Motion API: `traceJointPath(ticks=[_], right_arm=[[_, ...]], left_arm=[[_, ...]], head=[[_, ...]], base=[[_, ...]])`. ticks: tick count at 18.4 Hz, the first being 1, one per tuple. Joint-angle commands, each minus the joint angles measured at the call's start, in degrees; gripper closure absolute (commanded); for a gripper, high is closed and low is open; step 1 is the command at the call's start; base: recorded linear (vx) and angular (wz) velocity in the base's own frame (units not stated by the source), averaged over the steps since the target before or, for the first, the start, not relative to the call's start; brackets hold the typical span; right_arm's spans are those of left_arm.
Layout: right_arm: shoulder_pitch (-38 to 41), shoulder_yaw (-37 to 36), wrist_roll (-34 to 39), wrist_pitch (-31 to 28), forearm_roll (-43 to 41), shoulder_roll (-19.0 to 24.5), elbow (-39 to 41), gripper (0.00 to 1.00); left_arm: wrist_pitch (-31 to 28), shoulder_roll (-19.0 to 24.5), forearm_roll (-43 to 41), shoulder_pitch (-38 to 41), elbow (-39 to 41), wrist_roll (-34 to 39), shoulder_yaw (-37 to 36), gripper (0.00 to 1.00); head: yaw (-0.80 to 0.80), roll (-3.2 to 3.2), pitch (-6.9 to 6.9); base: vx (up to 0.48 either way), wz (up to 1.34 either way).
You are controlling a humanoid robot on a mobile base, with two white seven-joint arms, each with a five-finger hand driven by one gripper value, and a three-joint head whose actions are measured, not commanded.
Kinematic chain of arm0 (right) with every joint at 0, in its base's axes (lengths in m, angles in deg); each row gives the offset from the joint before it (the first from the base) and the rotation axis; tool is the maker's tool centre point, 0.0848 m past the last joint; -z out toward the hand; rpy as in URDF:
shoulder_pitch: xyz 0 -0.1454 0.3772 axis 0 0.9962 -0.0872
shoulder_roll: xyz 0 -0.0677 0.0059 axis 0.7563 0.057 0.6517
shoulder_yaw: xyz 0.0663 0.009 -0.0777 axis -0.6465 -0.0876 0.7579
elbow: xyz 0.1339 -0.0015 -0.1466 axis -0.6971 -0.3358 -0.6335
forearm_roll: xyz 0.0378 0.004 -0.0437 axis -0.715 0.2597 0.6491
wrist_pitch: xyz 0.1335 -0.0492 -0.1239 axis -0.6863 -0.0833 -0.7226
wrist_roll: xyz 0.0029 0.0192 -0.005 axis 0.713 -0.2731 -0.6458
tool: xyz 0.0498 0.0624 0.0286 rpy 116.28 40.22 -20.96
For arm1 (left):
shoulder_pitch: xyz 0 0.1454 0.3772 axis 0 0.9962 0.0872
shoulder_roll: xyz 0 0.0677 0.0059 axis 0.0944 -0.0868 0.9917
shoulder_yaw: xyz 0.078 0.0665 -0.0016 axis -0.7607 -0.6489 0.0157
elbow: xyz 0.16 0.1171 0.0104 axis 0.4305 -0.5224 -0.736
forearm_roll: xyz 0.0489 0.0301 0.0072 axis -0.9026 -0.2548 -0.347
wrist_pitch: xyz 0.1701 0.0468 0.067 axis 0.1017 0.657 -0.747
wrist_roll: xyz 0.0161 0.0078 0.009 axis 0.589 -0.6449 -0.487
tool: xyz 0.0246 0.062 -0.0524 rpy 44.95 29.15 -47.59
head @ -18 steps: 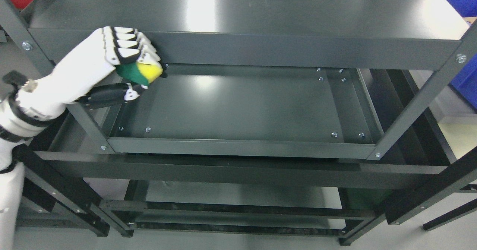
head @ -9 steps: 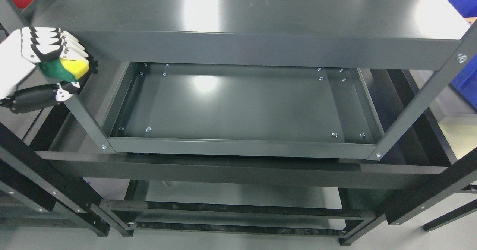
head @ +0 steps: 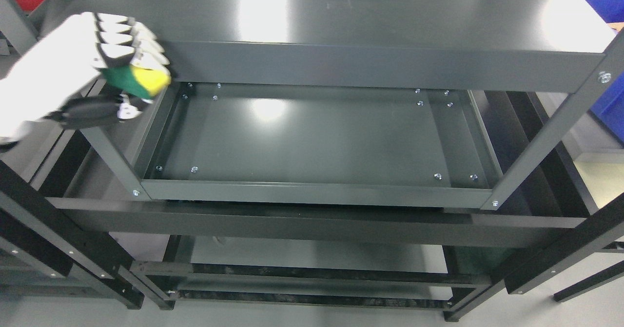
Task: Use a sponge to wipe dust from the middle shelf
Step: 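Sweep the sponge back across the shelf toward the far post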
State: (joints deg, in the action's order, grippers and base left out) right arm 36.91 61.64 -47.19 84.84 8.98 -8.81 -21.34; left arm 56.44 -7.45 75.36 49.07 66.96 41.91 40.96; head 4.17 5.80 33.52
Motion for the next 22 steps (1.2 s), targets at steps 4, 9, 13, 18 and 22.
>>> traceJointPath(ticks=[4,9,13,18,22], right_arm=[[0.00,-0.02,-0.06,-0.04,0.00,-1.00,1.00,0.00],[0.00,-0.02,-0.06,-0.04,0.00,-1.00,1.00,0.00],[0.00,-0.02,-0.06,-0.04,0.00,-1.00,1.00,0.00],[0.00,0.07,-0.06,-0.04,0.00,-1.00,1.00,0.00],[0.00,0.07,-0.06,-0.04,0.00,-1.00,1.00,0.00]], left_arm=[[0.00,-27.86,-14.43,-7.72,-0.86,-0.98,-23.98,0.95],[0.00,-31.73,-22.79,-10.89,-7.45,0.94,-33.01,0.95],[0.00,-31.73,-27.88,-13.87,-7.81,10.59,-37.77,0.95],[-5.17,-31.73,-29.91,-19.33,-10.52,18.35,-46.99,0.94],[-9.57,-31.73,-29.83,-19.60,-11.50,19.23,-53.25,0.94]], head=[[0.00,0.00,0.00],[0.00,0.00,0.00],[0.00,0.00,0.00],[0.00,0.00,0.00],[0.00,0.00,0.00]], base=[[0.000,0.00],[0.000,0.00],[0.000,0.00],[0.000,0.00],[0.000,0.00]])
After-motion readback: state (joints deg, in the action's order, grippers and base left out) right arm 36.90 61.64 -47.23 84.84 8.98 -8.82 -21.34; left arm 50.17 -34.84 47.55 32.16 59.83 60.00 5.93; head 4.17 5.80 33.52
